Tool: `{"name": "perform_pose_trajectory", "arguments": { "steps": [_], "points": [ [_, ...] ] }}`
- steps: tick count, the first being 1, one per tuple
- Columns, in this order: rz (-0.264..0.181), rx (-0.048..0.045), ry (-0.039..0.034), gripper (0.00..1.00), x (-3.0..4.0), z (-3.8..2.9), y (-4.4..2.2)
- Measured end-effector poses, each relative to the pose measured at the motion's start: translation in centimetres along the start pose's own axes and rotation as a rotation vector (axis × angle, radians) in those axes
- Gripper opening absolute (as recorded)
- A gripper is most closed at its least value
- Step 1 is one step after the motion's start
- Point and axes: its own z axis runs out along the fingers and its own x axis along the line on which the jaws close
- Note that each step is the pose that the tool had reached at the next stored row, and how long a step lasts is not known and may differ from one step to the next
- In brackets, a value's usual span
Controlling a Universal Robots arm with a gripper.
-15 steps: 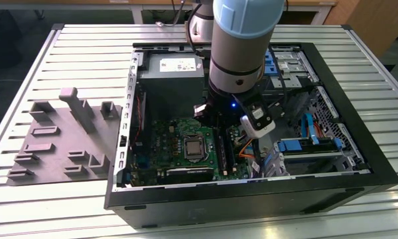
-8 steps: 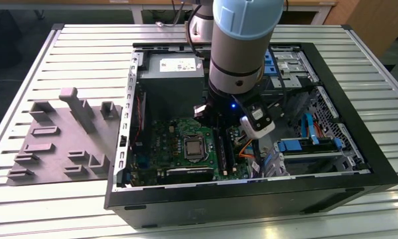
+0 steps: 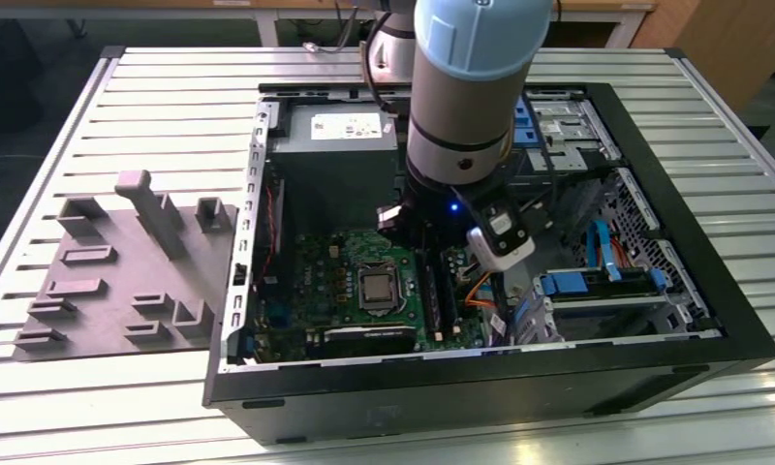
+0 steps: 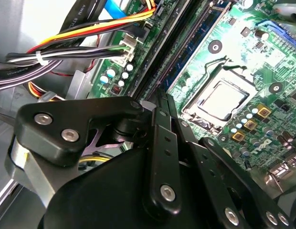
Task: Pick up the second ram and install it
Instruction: 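Insert the second ram into the second slot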
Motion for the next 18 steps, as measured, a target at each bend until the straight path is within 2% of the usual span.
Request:
{"name": "perform_pose_trajectory", "arguments": {
  "steps": [11, 18],
  "points": [
    [0.0, -0.0003, 0.0, 0.11, 0.02, 0.51, -0.03],
    [0.0, -0.0002, -0.0001, 0.11, 0.02, 0.55, -0.03]
  ]
}}
